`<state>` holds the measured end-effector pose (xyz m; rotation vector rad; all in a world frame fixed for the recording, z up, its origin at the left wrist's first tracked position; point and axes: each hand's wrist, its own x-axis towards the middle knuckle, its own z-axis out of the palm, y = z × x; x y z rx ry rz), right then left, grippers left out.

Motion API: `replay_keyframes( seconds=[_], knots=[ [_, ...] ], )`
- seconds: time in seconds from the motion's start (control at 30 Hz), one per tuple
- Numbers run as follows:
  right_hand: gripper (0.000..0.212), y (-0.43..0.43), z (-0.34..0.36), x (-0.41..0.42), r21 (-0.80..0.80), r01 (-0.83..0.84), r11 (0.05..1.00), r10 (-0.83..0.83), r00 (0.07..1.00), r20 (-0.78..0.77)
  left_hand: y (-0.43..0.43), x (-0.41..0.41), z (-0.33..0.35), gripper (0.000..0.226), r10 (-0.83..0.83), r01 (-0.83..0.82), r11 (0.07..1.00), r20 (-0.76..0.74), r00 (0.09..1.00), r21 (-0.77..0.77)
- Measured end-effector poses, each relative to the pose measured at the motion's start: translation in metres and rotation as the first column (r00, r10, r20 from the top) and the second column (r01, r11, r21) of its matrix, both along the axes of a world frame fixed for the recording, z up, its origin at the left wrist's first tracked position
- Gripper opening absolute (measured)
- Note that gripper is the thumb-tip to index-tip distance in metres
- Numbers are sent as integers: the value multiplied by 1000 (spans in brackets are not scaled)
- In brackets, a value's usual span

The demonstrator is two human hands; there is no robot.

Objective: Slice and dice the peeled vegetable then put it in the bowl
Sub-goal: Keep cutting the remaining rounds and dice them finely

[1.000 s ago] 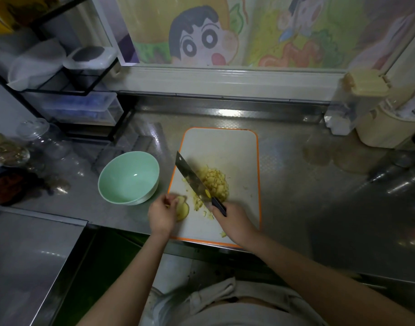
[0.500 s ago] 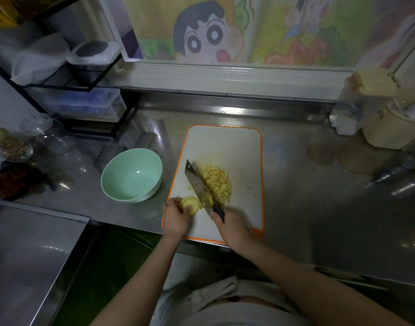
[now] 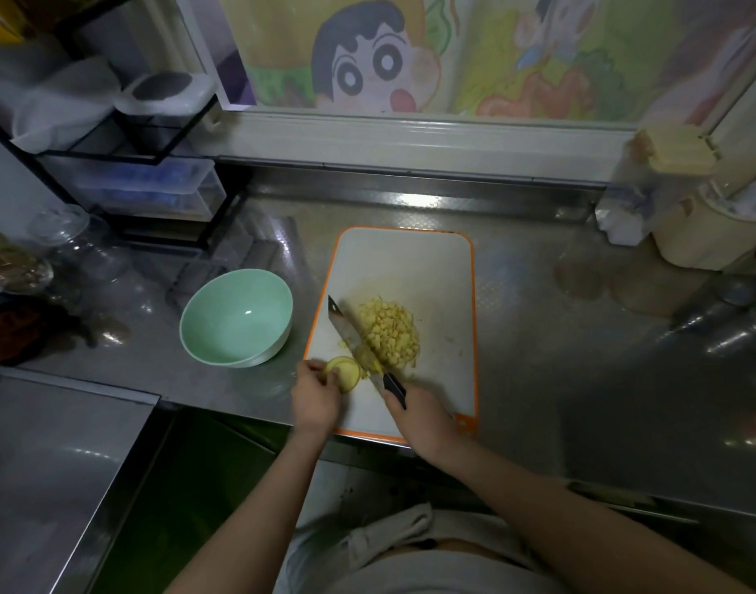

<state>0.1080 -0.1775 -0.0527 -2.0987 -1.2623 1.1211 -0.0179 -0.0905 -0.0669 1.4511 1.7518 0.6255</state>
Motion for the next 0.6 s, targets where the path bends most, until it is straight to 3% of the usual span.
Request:
replay_keyframes(
  seconds=[0.13, 0.4, 0.6],
  knots=[
    [31, 2, -1, -1, 0, 14, 1000, -14, 1000, 6, -1, -2, 2, 13, 14, -15, 1000, 28, 999, 27],
    [28, 1, 0, -4, 6, -14, 1000, 14, 1000, 0, 1, -8, 0, 31, -78, 74, 995, -50, 996, -70],
    [34, 3, 0, -4, -15, -21, 1000, 21, 999, 27, 3, -9, -1, 24, -143, 141, 989, -42, 989, -42]
  ],
)
